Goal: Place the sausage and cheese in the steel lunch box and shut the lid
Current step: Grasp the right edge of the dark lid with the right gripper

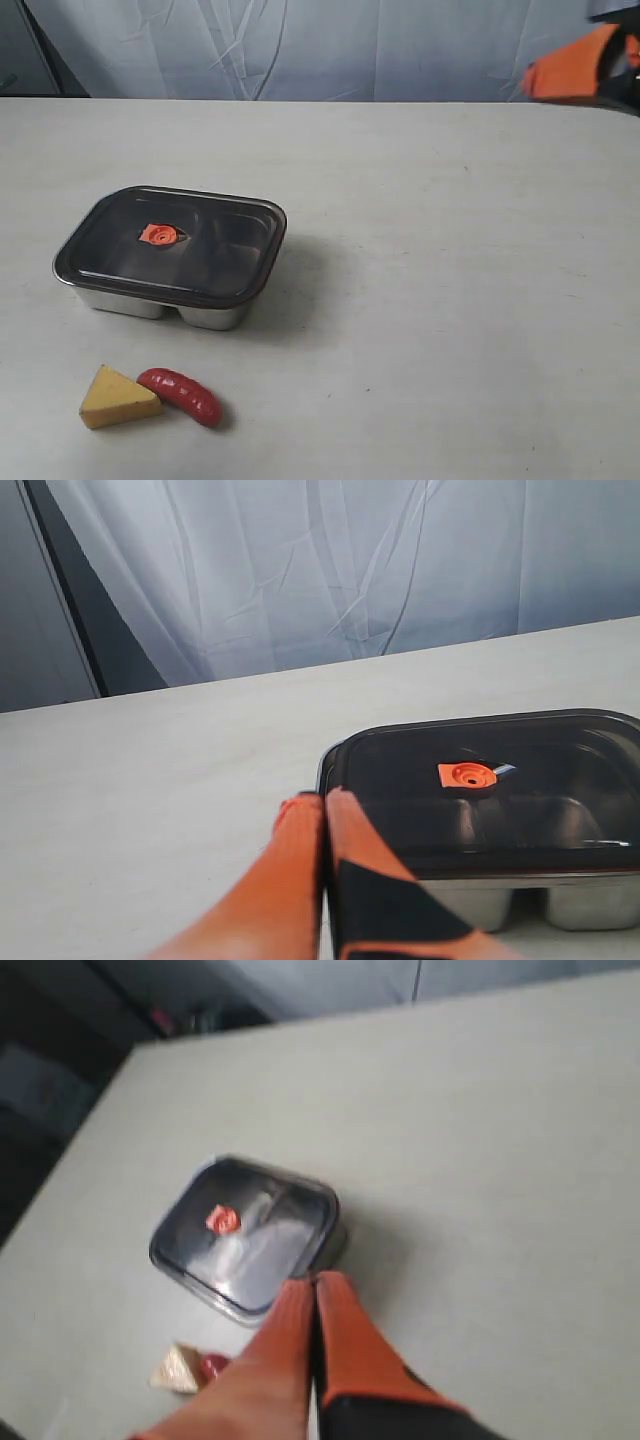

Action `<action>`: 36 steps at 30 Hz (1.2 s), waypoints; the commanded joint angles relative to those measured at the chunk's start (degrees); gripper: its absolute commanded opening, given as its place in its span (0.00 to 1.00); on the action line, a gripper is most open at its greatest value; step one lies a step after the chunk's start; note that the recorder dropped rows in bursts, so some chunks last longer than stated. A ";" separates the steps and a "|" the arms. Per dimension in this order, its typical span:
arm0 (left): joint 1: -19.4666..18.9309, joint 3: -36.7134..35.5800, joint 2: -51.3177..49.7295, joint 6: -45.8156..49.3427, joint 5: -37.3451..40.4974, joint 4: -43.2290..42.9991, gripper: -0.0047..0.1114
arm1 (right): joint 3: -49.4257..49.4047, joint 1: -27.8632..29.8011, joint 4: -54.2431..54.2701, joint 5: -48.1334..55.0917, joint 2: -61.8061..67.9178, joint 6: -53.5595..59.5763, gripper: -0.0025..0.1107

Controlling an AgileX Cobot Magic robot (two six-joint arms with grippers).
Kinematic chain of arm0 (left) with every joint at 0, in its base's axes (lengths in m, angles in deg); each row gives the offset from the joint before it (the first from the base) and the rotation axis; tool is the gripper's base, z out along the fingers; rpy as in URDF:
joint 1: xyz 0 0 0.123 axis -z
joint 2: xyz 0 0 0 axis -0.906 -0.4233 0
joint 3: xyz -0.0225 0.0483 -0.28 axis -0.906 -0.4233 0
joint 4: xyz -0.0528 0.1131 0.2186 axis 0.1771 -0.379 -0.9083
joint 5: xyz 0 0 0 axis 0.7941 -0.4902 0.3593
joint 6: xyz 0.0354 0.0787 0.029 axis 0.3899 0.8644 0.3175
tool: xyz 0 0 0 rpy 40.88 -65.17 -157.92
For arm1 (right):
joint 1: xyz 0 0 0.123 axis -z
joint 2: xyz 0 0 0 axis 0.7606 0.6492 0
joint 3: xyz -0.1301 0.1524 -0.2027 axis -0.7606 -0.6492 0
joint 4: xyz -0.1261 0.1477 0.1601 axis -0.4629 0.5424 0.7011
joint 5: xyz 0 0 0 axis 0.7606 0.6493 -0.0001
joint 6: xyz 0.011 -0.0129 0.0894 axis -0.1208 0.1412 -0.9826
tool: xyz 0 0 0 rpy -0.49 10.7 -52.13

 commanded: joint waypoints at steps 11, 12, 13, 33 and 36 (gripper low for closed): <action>0.34 -0.23 0.36 -0.07 -0.80 -0.04 0.04 | 4.62 0.15 31.86 18.84 44.77 34.82 0.14; 0.34 -0.23 0.36 -0.07 -0.80 -0.04 0.04 | 4.62 0.15 33.33 19.84 47.43 35.60 0.19; 0.34 -0.23 0.36 -0.07 -0.80 -0.04 0.04 | 4.62 0.03 35.08 19.84 49.88 36.51 0.28; 0.34 -0.23 0.36 -0.07 -0.80 -0.04 0.04 | 4.62 -11.39 50.11 6.93 59.82 46.77 0.47; 0.34 -0.23 0.36 -0.07 -0.80 -0.04 0.04 | 4.62 -12.52 50.11 3.64 59.82 46.77 0.47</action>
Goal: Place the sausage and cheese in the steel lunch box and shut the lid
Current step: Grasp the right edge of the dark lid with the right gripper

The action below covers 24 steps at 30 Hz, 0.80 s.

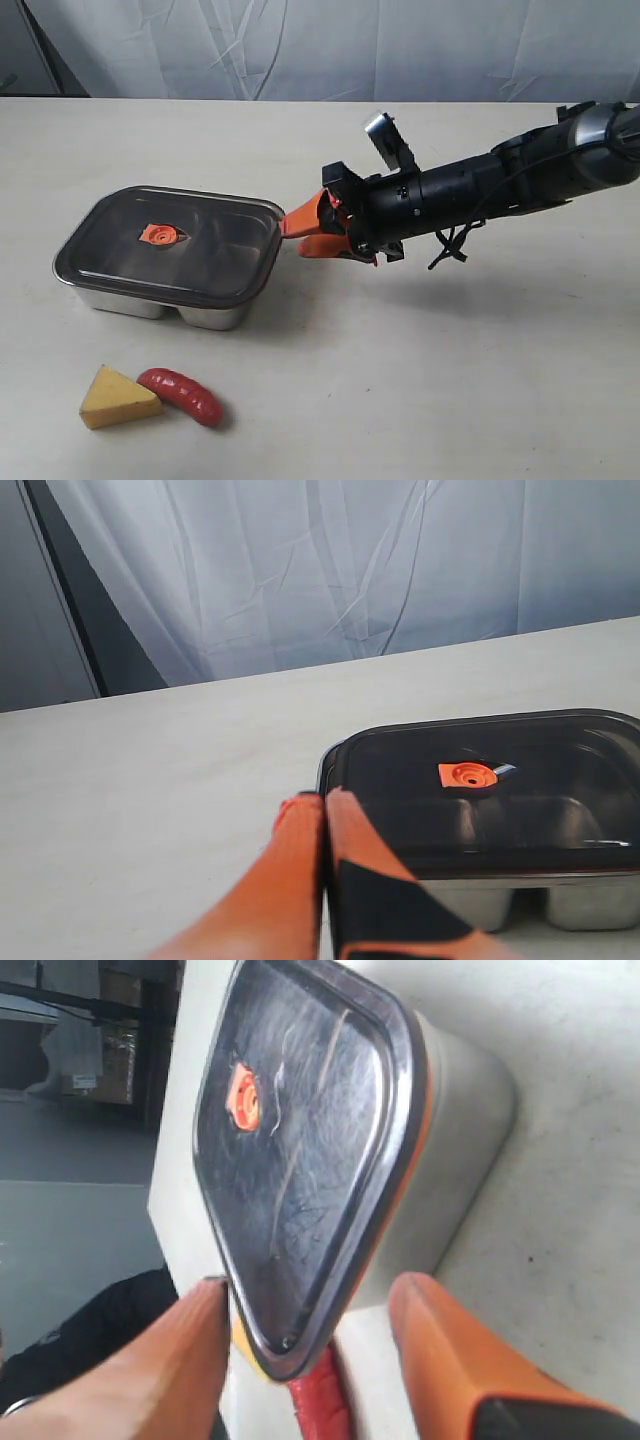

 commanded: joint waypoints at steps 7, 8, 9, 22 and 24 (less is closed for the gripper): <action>0.34 -0.23 0.36 -0.07 -0.80 -0.04 0.04 | 0.22 -1.81 3.13 -5.77 0.23 1.02 0.47; 0.34 -0.23 0.36 -0.07 -0.80 -0.04 0.04 | 0.22 -1.81 3.56 -5.77 0.43 1.05 0.47; 0.34 -0.23 0.36 -0.07 -0.80 -0.04 0.04 | 0.22 -1.81 3.87 -5.67 0.87 1.05 0.47; 0.34 -0.23 0.36 -0.07 -0.80 -0.04 0.04 | 0.78 -1.81 7.46 -1.23 3.93 4.20 0.47; 0.34 -0.23 0.36 -0.07 -0.80 -0.04 0.04 | 1.32 -1.81 7.46 -1.95 4.05 4.20 0.47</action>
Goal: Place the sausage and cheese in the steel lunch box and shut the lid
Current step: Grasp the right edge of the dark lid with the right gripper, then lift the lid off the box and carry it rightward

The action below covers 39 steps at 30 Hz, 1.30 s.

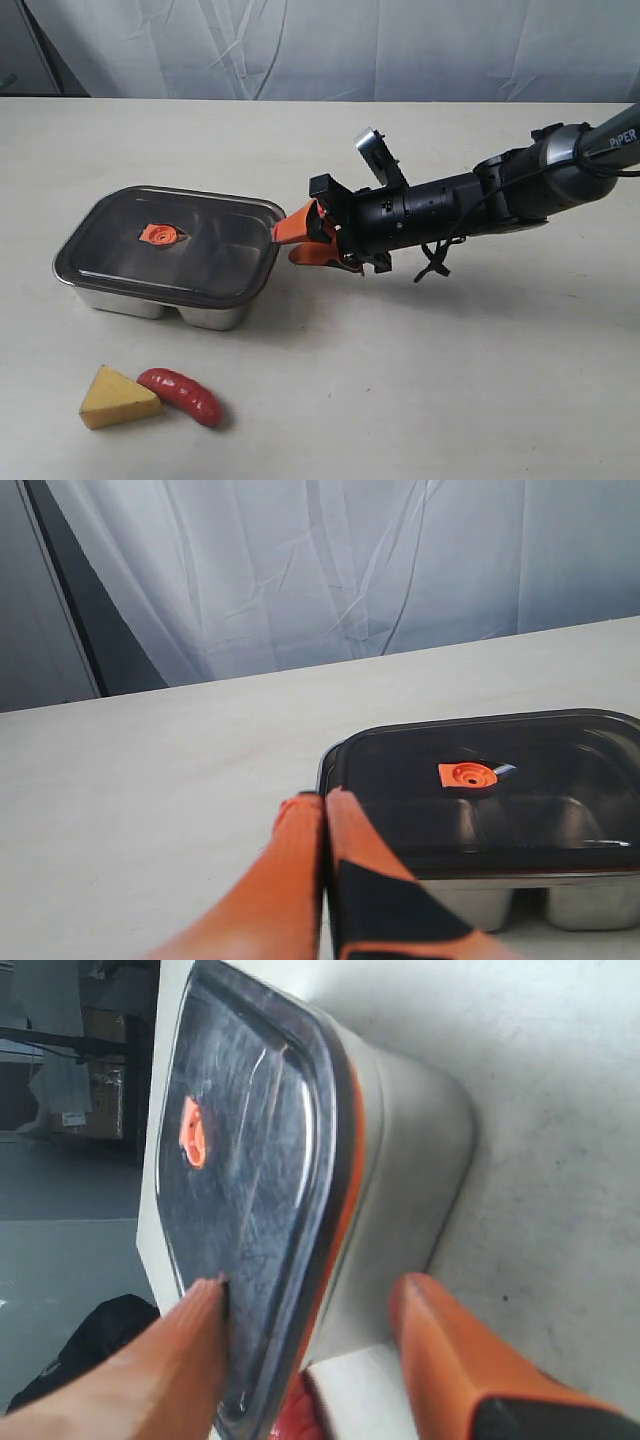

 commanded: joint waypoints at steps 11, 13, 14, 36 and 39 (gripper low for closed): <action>0.34 -0.23 0.36 -0.07 -0.80 -0.04 0.04 | 5.21 0.07 0.67 -3.45 0.07 0.62 0.47; 0.34 -0.23 0.36 -0.07 -0.80 -0.04 0.04 | 5.30 0.07 0.67 -3.71 0.07 0.62 0.47; 0.34 -0.23 0.36 -0.07 -0.80 -0.04 0.04 | 5.30 0.07 0.67 -3.71 0.07 0.62 0.47; 0.34 -0.23 0.36 -0.07 -0.80 -0.04 0.04 | 5.30 0.07 0.67 4.61 3.76 -1.76 0.47; 0.34 -0.23 0.36 -0.07 -0.80 -0.04 0.04 | 5.30 -0.48 0.67 4.97 3.76 -1.76 0.47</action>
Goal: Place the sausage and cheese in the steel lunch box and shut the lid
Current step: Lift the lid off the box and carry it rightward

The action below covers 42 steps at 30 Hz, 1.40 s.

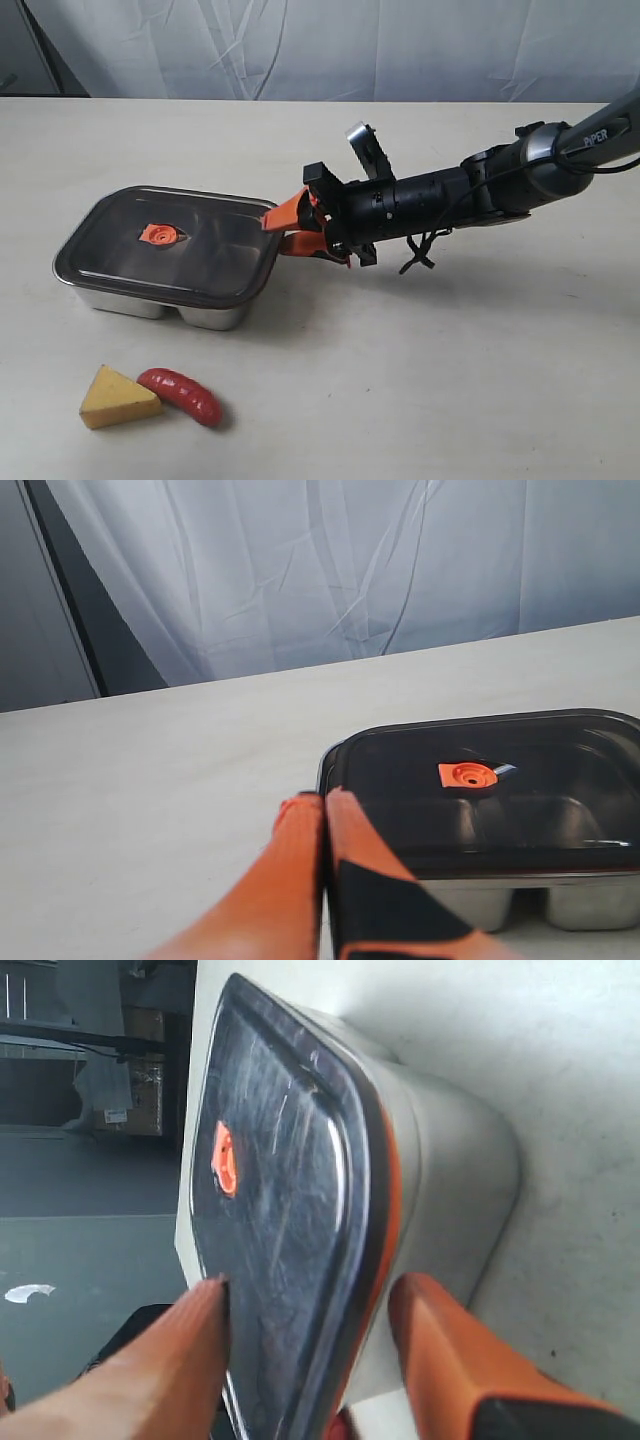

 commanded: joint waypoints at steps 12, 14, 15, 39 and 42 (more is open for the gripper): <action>0.34 -0.23 0.36 -0.07 -0.80 -0.04 0.04 | 0.19 -3.10 0.45 0.90 -0.20 1.12 0.43; 0.34 -0.23 0.36 -0.07 -1.31 -0.04 0.04 | 0.19 -3.10 0.45 0.11 -0.20 1.12 0.33; 0.34 -0.23 0.36 -0.07 -1.58 -0.04 0.04 | 0.19 -3.10 0.45 0.11 -0.20 1.12 0.22; 0.34 -0.23 0.36 -0.07 -1.24 -0.04 0.04 | 0.53 -2.87 0.45 -2.08 -10.71 -1.25 0.01; 0.34 -0.23 0.36 -0.07 -1.24 -0.04 0.04 | 0.53 -1.64 0.45 -4.11 -14.19 -1.25 0.01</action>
